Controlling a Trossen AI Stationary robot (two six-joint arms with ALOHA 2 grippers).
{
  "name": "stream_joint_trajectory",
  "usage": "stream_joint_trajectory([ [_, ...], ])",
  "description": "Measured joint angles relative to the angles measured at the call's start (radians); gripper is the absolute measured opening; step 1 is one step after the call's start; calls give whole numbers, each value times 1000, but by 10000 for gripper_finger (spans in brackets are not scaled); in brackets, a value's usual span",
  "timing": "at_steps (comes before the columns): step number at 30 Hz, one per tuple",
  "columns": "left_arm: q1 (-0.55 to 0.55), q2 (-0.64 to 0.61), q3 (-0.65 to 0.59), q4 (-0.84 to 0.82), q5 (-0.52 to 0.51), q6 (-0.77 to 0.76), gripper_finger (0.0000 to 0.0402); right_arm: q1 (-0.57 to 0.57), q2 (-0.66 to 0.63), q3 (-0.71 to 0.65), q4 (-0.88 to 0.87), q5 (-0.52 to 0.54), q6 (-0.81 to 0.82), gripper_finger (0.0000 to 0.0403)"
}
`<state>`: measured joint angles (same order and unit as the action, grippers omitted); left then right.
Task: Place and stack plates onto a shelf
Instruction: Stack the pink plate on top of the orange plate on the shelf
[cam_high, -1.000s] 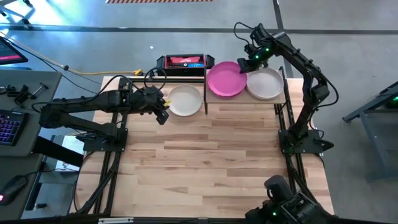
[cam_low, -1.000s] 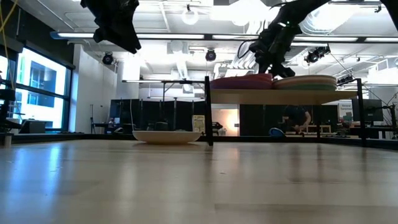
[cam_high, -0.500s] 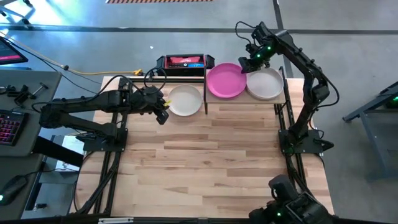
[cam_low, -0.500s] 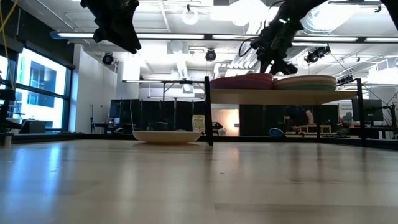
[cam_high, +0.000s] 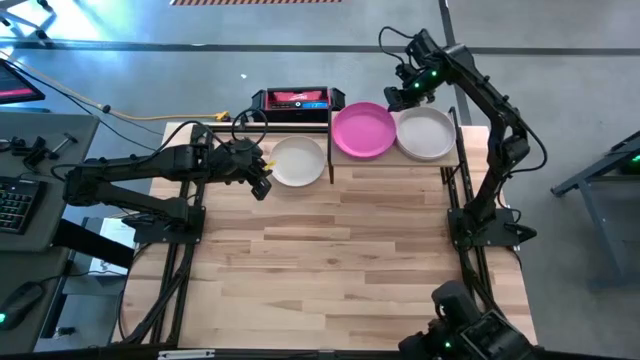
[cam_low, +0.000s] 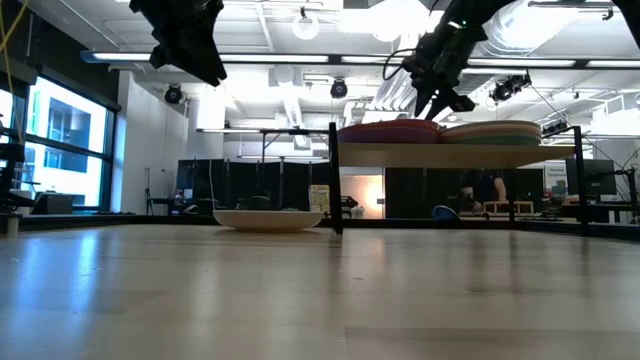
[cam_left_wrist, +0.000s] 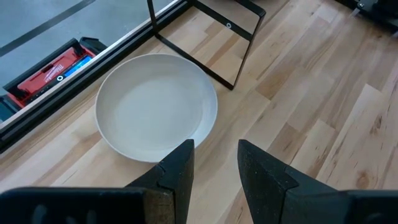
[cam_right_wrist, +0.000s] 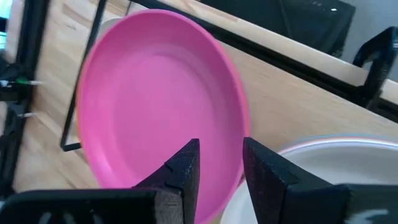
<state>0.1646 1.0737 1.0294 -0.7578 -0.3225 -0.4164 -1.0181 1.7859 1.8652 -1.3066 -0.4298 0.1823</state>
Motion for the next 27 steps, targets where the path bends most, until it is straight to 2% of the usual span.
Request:
stream_joint_trajectory([
  [13, 0, 0, 0, 0, -2, 0, 111, 36, 1, -74, 6, 29, 19, 101],
  [27, 0, 0, 0, 0, -3, 11, 111, 43, 1, -61, 5, 34, 29, 100],
])
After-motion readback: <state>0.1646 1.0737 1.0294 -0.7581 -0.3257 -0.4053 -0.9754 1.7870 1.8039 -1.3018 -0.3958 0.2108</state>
